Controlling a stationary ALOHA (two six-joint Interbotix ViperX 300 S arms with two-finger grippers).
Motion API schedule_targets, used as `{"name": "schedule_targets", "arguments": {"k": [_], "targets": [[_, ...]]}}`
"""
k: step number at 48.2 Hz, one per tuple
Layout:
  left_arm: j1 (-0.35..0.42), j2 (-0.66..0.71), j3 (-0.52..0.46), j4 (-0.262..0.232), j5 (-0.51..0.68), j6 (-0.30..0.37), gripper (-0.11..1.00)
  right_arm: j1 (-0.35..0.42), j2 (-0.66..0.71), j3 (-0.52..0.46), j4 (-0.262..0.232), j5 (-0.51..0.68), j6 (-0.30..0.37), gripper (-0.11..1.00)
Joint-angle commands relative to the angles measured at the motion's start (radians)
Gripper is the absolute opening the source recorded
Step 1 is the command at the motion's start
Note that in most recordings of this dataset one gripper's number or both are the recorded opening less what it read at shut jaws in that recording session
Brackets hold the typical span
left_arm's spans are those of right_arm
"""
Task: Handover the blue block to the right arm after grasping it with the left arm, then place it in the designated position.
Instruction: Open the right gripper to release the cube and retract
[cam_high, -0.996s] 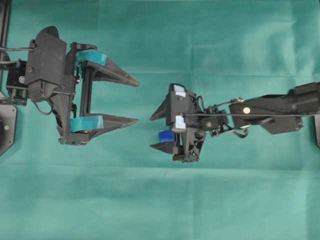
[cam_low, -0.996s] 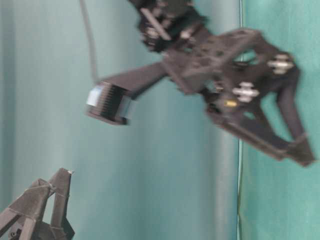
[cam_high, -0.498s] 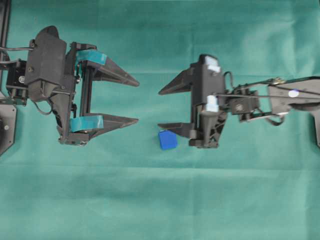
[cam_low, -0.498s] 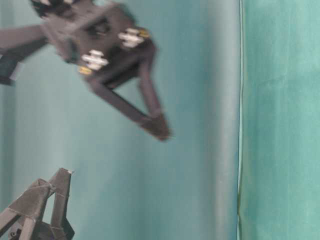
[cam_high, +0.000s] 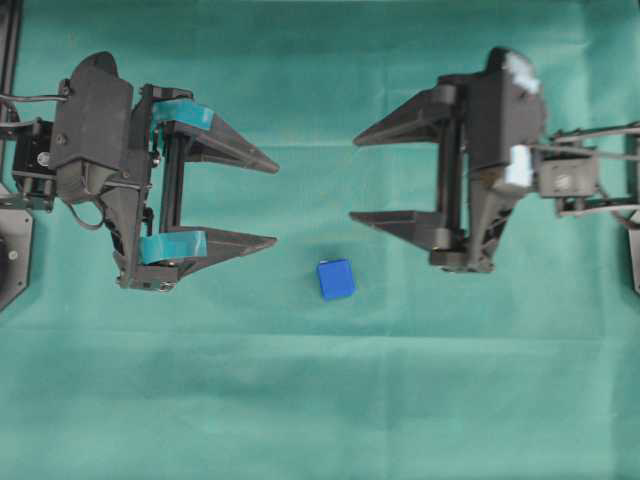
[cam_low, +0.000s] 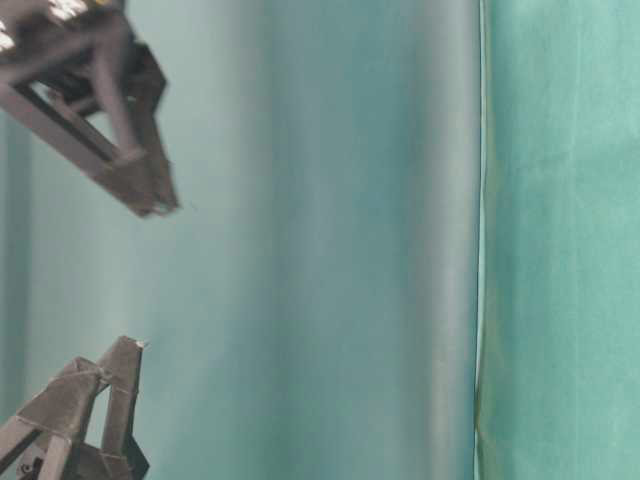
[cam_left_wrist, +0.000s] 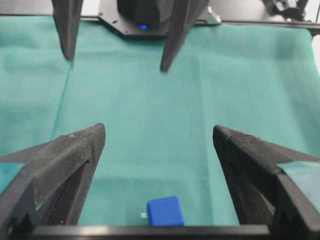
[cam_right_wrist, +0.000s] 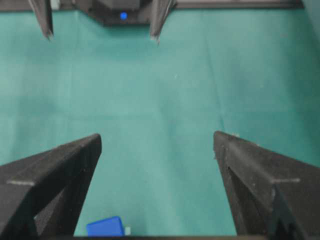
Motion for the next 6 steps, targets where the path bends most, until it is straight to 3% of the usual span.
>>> {"name": "schedule_targets", "arguments": {"k": [1, 6], "targets": [[0.002, -0.009, -0.025, 0.0, -0.005, 0.002, 1.0, 0.0, -0.041, -0.025, -0.006, 0.002, 0.0, 0.9], [0.002, -0.009, -0.025, 0.0, -0.005, 0.002, 1.0, 0.0, -0.061, -0.02, -0.011, 0.002, 0.0, 0.89]]}}
